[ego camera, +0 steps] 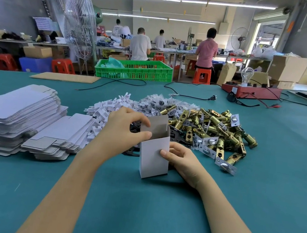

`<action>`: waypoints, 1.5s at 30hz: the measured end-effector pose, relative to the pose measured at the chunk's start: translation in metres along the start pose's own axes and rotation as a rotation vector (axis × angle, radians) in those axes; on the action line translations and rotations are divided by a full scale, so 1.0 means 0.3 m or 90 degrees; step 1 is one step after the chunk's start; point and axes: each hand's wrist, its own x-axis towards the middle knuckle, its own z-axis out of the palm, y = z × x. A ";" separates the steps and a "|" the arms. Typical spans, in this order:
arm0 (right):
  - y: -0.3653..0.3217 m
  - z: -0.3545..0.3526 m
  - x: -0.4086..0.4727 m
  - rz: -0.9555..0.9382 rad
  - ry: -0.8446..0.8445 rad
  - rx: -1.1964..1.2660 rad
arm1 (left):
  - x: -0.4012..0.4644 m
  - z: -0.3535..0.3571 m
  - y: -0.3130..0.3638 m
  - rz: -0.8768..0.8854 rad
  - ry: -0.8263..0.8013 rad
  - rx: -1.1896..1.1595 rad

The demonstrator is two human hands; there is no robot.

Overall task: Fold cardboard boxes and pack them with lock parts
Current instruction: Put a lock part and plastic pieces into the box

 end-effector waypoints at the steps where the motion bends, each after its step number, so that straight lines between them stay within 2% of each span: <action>1: -0.001 -0.001 0.000 0.000 0.002 0.002 | 0.000 -0.001 -0.008 0.004 -0.006 -0.038; 4: -0.003 0.001 -0.001 -0.001 0.001 0.008 | 0.000 -0.005 -0.030 -0.031 -0.025 -0.142; 8: -0.003 0.004 -0.007 -0.008 0.005 0.017 | -0.017 0.031 -0.081 -0.096 -0.182 -0.175; 10: -0.004 0.007 -0.008 -0.012 0.013 0.011 | -0.042 0.091 -0.116 -0.139 -0.218 -0.175; 12: -0.010 0.011 -0.009 -0.006 0.018 0.004 | -0.076 0.159 -0.146 -0.167 -0.186 -0.208; 15: -0.029 0.017 -0.012 0.032 0.049 0.049 | -0.119 0.237 -0.175 -0.164 -0.078 -0.252; 18: -0.043 0.003 -0.011 0.085 0.139 0.142 | -0.132 0.262 -0.189 -0.148 -0.043 -0.285; 21: -0.038 -0.013 -0.015 0.044 0.265 0.143 | -0.132 0.263 -0.196 -0.146 -0.039 -0.304; 23: -0.025 -0.030 -0.013 -0.003 0.372 0.052 | -0.129 0.263 -0.198 -0.149 -0.037 -0.307; 26: -0.008 -0.070 -0.003 -0.053 0.469 -0.295 | -0.127 0.266 -0.206 -0.145 -0.037 -0.307; 29: 0.015 -0.092 0.007 0.006 0.411 -0.621 | -0.124 0.272 -0.216 -0.143 -0.038 -0.310; 32: 0.030 -0.081 0.013 0.097 0.322 -0.814 | -0.120 0.274 -0.220 -0.142 -0.041 -0.313; 38: 0.031 -0.071 0.034 0.200 0.319 -0.900 | -0.118 0.277 -0.226 -0.139 -0.046 -0.330; 41: 0.018 -0.055 0.054 0.247 0.327 -0.894 | -0.110 0.275 -0.230 -0.141 -0.050 -0.334; 45: 0.017 -0.041 0.058 0.174 0.408 -0.937 | -0.107 0.274 -0.236 -0.139 -0.056 -0.353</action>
